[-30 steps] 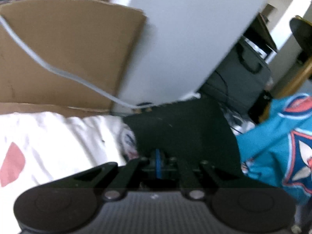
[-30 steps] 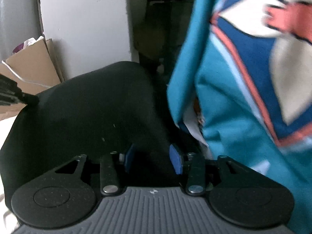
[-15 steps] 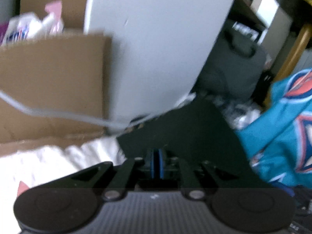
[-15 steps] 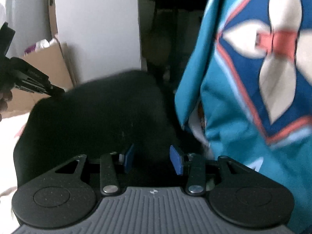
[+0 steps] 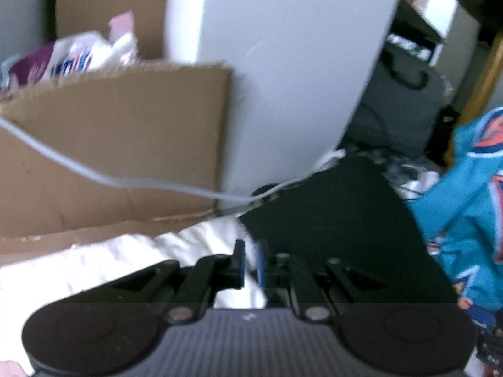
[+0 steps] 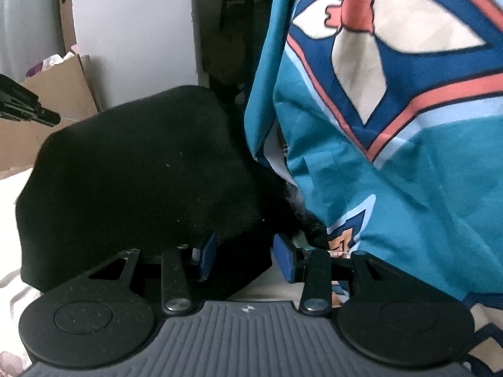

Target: Fold clothes

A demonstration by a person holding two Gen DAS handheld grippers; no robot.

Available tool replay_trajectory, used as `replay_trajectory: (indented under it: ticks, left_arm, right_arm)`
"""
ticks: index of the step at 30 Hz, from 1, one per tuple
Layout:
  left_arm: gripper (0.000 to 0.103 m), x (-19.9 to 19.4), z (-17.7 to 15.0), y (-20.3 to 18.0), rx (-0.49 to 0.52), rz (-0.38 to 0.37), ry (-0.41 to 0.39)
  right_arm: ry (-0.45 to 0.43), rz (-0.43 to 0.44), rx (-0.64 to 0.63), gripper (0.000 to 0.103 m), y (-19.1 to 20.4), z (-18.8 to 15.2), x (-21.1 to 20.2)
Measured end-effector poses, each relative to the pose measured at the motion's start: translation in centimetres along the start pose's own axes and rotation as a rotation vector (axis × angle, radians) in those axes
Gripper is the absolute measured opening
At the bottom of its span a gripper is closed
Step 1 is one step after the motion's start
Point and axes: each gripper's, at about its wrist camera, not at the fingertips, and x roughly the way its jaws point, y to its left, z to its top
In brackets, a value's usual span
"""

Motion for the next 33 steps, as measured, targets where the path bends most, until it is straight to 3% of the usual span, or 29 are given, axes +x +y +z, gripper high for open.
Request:
replay_trajectory:
  ticks: [6,9,13,18,23,27,28,30,31,32,33]
  left_arm:
    - [0.008,-1.0,-0.8,-2.9,0.018,-0.097,-0.013]
    - [0.008,-0.6,-2.0,-4.5,0.057,-0.111,-0.003]
    - [0.01,1.5,-3.3,-5.0,0.082,-0.067,0.03]
    - [0.003,3.1,-3.3,-4.1,0.05,-0.017,0.034]
    - [0.003,2.8,-3.0,-4.7,0.084,0.027,0.034]
    - [0.003,1.5,-2.9,-4.6,0.054,0.041,0.039]
    - [0.006,1.0,-3.0,-4.6,0.047,0.041,0.04]
    - [0.027,0.1,-3.1,-4.7,0.034,0.041,0.042]
    - [0.048,-0.4,-3.2,-4.7,0.028,0.041,0.042]
    - [0.063,-0.9,-3.3,-4.7,0.021,0.041,0.043]
    - [0.067,-1.4,-3.3,-4.7,0.014,0.041,0.044]
  right_arm:
    - [-0.004,0.047,-0.002,0.047,0.7,-0.2,-0.7]
    - [0.001,0.071,0.001,0.047,1.6,0.3,-0.1]
    - [0.034,0.101,-0.01,0.047,2.8,0.1,1.1]
    - [0.089,0.099,0.005,0.047,3.1,-0.9,1.6]
    - [0.096,0.102,0.007,0.047,3.2,-1.1,0.4]
    - [0.103,0.108,0.02,0.048,3.2,-0.7,-0.6]
    - [0.107,0.11,0.021,0.048,3.2,-0.5,-0.8]
    - [0.113,0.11,0.019,0.048,3.4,0.0,-1.3]
    - [0.113,0.11,0.015,0.049,3.6,0.4,-1.7]
    - [0.114,0.11,0.011,0.054,3.8,0.8,-2.1]
    - [0.114,0.111,0.006,0.064,4.1,1.2,-2.5]
